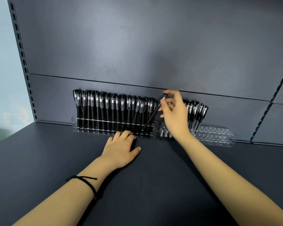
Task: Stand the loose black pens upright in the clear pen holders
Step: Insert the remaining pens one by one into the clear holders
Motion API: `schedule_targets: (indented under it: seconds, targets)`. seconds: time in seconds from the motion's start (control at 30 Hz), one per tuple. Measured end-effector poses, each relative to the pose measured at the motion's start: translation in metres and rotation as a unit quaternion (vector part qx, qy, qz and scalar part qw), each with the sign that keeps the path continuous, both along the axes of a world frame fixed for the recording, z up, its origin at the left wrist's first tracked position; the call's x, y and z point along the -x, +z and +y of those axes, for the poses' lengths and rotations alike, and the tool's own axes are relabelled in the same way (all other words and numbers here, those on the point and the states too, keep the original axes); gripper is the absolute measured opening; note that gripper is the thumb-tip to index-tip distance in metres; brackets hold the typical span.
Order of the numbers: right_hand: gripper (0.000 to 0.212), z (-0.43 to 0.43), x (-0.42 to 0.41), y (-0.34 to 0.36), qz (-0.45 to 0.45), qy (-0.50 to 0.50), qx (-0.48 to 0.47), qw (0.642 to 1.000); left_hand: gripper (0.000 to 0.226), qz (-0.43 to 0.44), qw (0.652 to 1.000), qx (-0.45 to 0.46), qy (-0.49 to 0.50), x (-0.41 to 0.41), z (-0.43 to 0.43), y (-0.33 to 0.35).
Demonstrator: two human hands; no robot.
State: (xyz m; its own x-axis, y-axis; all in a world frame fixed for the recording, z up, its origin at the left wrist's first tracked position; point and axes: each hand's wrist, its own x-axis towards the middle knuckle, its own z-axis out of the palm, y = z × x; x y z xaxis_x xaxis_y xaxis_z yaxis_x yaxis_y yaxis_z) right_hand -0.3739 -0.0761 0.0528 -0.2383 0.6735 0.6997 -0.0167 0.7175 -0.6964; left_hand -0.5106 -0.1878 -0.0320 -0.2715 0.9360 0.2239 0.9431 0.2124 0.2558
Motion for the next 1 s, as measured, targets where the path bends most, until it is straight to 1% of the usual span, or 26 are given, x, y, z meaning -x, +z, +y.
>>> schedule_targets:
  seconds: [0.1, 0.17, 0.4, 0.53, 0.63, 0.73, 0.8, 0.87, 0.9, 1.0]
  targets:
    - [0.023, 0.012, -0.009, 0.009, -0.01, -0.055, -0.078, 0.995, 0.057, 0.0, 1.0, 0.026, 0.005, 0.0, -0.001, -0.002]
    - [0.022, 0.018, -0.01, 0.011, -0.025, -0.076, -0.104, 0.991, 0.057, 0.005, 0.999, 0.032, 0.007, -0.001, -0.001, -0.002]
    - [0.023, 0.021, 0.002, 0.003, -0.091, -0.08, -0.161, 0.98, 0.056, 0.019, 0.999, 0.022, 0.015, 0.0, -0.001, 0.001]
    - [0.023, 0.024, 0.004, 0.005, -0.103, -0.088, -0.165, 0.977, 0.058, 0.018, 0.999, 0.026, 0.012, 0.0, -0.001, 0.001]
    - [0.024, 0.028, 0.003, -0.003, -0.163, -0.077, -0.154, 0.972, 0.058, 0.016, 0.999, 0.032, 0.013, 0.001, 0.0, 0.0]
    - [0.035, 0.029, 0.002, -0.018, -0.212, -0.065, -0.125, 0.967, 0.058, 0.018, 0.999, 0.038, 0.013, 0.001, 0.0, 0.0]
    - [0.041, 0.028, 0.002, -0.022, -0.231, -0.071, -0.132, 0.961, 0.058, 0.02, 0.999, 0.038, 0.014, 0.001, 0.0, 0.0]
    - [0.038, 0.025, 0.0, -0.018, -0.232, -0.093, -0.155, 0.956, 0.058, 0.017, 0.999, 0.04, 0.013, 0.001, 0.0, 0.0]
    - [0.034, 0.025, -0.004, -0.016, -0.218, -0.116, -0.178, 0.952, 0.058, 0.017, 0.999, 0.042, 0.012, 0.001, 0.0, 0.001]
    - [0.031, 0.028, -0.02, -0.012, -0.142, -0.196, -0.228, 0.943, 0.057, 0.016, 0.999, 0.041, 0.012, 0.001, 0.0, 0.0]
